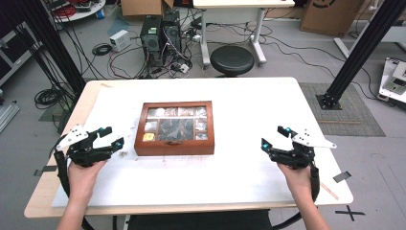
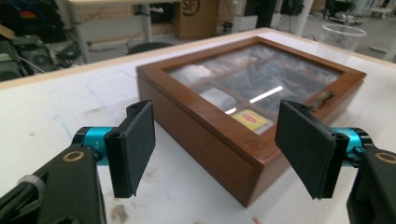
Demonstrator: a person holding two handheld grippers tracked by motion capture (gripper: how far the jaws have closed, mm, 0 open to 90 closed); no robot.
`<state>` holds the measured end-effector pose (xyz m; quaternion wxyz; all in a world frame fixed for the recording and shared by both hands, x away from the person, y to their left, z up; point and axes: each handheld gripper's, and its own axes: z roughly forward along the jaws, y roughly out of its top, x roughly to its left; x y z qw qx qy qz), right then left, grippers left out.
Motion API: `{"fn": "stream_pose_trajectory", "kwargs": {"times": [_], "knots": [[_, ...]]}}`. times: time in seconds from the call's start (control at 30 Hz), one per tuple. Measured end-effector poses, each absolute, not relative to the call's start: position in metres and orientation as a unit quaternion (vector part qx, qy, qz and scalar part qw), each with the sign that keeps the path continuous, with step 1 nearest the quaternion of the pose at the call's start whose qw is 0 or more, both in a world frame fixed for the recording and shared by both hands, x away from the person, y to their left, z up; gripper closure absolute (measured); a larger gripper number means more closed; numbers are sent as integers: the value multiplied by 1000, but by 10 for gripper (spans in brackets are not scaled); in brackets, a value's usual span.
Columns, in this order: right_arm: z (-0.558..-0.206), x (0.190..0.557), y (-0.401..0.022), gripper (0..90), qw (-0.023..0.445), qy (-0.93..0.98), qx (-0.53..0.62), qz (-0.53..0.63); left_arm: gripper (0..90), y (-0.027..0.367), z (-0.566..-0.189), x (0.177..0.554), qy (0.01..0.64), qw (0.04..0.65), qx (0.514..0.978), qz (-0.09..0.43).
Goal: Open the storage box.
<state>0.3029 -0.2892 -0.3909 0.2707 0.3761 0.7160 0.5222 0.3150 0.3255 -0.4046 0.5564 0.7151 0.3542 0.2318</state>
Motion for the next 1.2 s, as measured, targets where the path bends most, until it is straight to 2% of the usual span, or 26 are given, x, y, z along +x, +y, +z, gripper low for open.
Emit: {"fn": "stream_pose_trajectory", "kwargs": {"times": [0.2,0.33,0.67,1.2], "knots": [[-393,305,-293,221,264,714,389,519,256,311,-405,310,355,543,718,254],[-394,306,-292,221,266,715,389,517,256,310,-406,310,357,550,719,231],[-395,307,-292,221,269,710,393,518,259,311,-411,310,354,532,737,219],[-393,305,-294,221,287,700,401,516,260,298,-417,306,315,533,763,187]]}}
